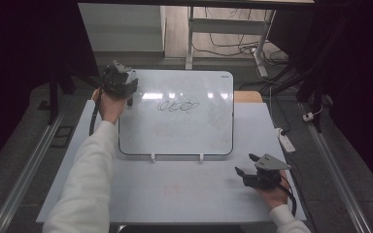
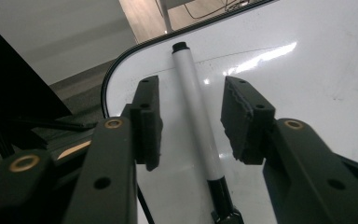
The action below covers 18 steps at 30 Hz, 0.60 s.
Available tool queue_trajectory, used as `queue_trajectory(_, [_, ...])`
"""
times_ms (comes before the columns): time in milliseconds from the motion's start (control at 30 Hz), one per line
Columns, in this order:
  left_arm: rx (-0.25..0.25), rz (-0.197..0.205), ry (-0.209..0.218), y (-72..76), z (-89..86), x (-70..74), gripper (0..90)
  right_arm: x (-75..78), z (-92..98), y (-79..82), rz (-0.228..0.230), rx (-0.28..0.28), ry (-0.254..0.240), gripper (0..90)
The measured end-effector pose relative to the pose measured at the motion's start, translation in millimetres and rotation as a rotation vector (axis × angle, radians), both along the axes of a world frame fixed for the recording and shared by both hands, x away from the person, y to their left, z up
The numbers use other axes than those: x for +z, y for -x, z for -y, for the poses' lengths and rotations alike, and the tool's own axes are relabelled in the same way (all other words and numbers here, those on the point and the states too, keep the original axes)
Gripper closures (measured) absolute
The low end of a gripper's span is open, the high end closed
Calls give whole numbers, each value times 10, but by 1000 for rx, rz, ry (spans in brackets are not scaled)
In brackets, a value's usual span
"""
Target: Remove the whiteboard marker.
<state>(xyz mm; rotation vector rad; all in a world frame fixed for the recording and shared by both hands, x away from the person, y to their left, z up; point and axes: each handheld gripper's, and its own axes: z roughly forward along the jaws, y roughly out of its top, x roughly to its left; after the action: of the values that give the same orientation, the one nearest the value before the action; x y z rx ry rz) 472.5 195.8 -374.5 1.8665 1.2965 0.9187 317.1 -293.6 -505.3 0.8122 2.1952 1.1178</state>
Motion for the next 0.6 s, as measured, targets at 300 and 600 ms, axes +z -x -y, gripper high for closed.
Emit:
queue_trajectory(300, [-3,1,-29,-59,66,-43,710,3,19,0,8,-18,6,275])
queue_trajectory(600, [-12,2,9,-86,99,-52,797,1,54,-3,13,-38,7,279])
